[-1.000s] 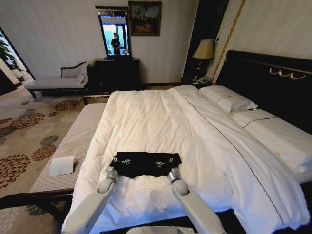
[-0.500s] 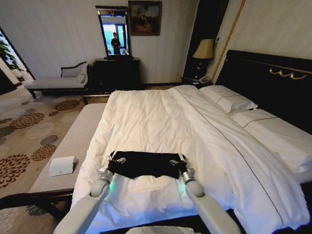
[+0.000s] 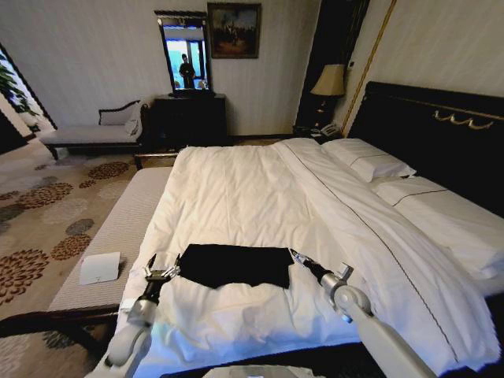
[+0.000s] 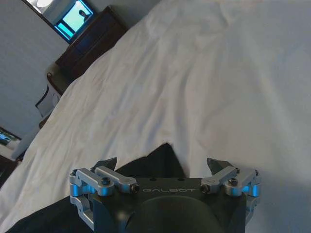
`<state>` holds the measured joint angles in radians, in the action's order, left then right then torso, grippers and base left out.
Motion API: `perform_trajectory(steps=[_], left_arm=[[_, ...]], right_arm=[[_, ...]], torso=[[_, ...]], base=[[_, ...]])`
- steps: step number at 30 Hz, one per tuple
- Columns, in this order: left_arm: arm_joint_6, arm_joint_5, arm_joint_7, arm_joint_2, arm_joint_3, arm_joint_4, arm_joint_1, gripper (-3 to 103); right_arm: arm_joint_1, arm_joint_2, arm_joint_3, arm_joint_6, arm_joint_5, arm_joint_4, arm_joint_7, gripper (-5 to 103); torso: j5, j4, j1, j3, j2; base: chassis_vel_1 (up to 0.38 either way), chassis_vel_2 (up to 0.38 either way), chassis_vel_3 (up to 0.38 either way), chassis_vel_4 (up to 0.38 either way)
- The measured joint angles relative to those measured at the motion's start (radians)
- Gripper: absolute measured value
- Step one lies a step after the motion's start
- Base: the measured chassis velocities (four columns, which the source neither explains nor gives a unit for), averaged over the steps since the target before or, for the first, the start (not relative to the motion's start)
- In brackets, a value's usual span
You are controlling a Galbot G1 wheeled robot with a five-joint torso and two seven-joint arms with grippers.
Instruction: Fold the clothes on the bed.
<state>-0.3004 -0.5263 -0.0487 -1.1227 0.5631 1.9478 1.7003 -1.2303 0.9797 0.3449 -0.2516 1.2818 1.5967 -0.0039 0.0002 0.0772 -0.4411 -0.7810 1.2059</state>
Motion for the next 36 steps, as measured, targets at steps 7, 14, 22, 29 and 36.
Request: perform_trajectory(steps=[7, 14, 22, 29, 36], left_arm=[[-0.005, 0.018, 0.0, -0.027, -0.003, 0.081, 0.087, 100], [0.0, 0.037, -0.005, -0.048, -0.019, 0.126, 0.132, 100], [0.012, 0.076, -0.019, -0.063, -0.01, 0.141, 0.151, 100], [0.023, 0.085, -0.019, -0.075, -0.015, 0.168, 0.159, 100], [0.025, 0.087, -0.019, -0.078, -0.017, 0.176, 0.159, 100]], right_arm=[[-0.005, 0.026, -0.042, -0.02, -0.016, -0.027, -0.017, 100], [0.015, 0.042, -0.072, -0.019, -0.029, -0.057, -0.026, 100], [0.033, 0.09, -0.09, -0.029, -0.006, -0.045, -0.028, 100], [0.035, 0.112, -0.105, -0.028, -0.02, -0.046, -0.028, 76], [0.047, 0.123, -0.106, -0.026, -0.019, -0.049, -0.026, 47]], torso=[[-0.0004, 0.0002, 0.0, 0.0, 0.0], [-0.0004, 0.0, 0.0, 0.0, 0.0], [-0.0003, -0.0002, 0.0, 0.0, 0.0], [-0.0001, 0.0, 0.0, 0.0, 0.0], [-0.0001, -0.0001, 0.0, 0.0, 0.0]], base=[[0.0, 0.0, 0.0, 0.0], [0.0, 0.0, 0.0, 0.0], [0.0, 0.0, 0.0, 0.0], [0.0, 0.0, 0.0, 0.0], [0.0, 0.0, 0.0, 0.0]])
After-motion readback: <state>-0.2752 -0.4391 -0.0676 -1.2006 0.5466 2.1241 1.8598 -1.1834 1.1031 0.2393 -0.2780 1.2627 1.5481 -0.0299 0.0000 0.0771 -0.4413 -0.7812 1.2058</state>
